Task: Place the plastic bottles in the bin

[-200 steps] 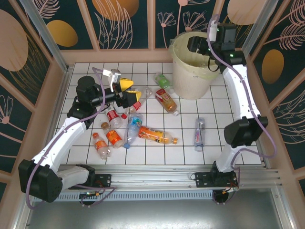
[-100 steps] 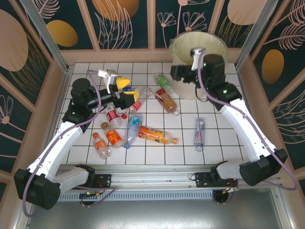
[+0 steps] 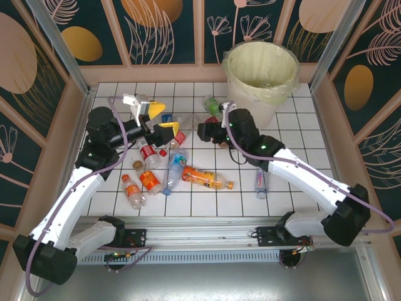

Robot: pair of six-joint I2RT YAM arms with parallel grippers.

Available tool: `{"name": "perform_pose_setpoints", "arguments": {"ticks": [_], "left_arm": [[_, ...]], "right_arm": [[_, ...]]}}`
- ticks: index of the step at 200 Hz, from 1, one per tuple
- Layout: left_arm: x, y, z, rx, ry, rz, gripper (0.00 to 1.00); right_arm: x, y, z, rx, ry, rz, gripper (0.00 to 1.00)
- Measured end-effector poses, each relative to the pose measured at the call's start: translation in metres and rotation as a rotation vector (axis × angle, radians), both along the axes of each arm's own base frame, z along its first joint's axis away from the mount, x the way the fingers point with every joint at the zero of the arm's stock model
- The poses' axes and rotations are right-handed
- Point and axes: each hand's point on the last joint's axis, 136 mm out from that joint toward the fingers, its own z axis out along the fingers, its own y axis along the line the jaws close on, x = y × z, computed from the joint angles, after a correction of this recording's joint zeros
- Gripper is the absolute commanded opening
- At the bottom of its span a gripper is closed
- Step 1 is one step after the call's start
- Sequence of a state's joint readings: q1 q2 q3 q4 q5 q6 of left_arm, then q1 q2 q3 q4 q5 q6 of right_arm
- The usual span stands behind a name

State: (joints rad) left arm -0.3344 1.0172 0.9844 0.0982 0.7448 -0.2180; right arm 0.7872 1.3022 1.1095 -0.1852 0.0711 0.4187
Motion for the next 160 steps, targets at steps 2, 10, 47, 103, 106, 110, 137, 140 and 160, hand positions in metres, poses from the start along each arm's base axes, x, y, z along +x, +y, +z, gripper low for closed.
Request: {"name": "perform_pose_setpoints", "arguments": {"ticks": [2,10,47,103,106,110,137,140,160], "left_arm": [[0.0,0.0,0.0,0.001,-0.003,0.002,0.98],[-0.001,0.001,0.001,0.004,-0.01,0.007,0.99],[0.0,0.004,0.0,0.019,-0.024,0.026,0.99],[0.0,0.005,0.0,0.027,-0.028,0.031,0.98],[0.0,0.005,0.0,0.027,-0.028,0.031,0.99],[0.0,0.005,-0.001,0.027,-0.028,0.031,0.99],[-0.002,0.004,-0.001,0.027,-0.028,0.022,0.99],[-0.001,0.003,-0.001,0.027,-0.027,0.021,0.98],[0.0,0.003,-0.003,0.029,-0.02,0.019,0.98]], "right_arm": [[0.0,0.001,-0.002,-0.002,0.002,0.0,0.81],[0.001,0.009,-0.013,-0.017,0.021,0.006,0.81],[0.005,0.042,-0.069,-0.123,0.129,0.062,0.8],[0.016,0.051,-0.099,-0.2,0.194,0.072,0.8],[0.016,0.051,-0.099,-0.205,0.191,0.082,0.8],[0.017,0.05,-0.099,-0.213,0.188,0.093,0.8],[0.034,0.021,-0.109,-0.305,0.167,0.118,0.81],[0.037,0.016,-0.11,-0.317,0.164,0.118,0.81],[0.049,-0.017,-0.124,-0.404,0.181,0.105,0.82]]}}
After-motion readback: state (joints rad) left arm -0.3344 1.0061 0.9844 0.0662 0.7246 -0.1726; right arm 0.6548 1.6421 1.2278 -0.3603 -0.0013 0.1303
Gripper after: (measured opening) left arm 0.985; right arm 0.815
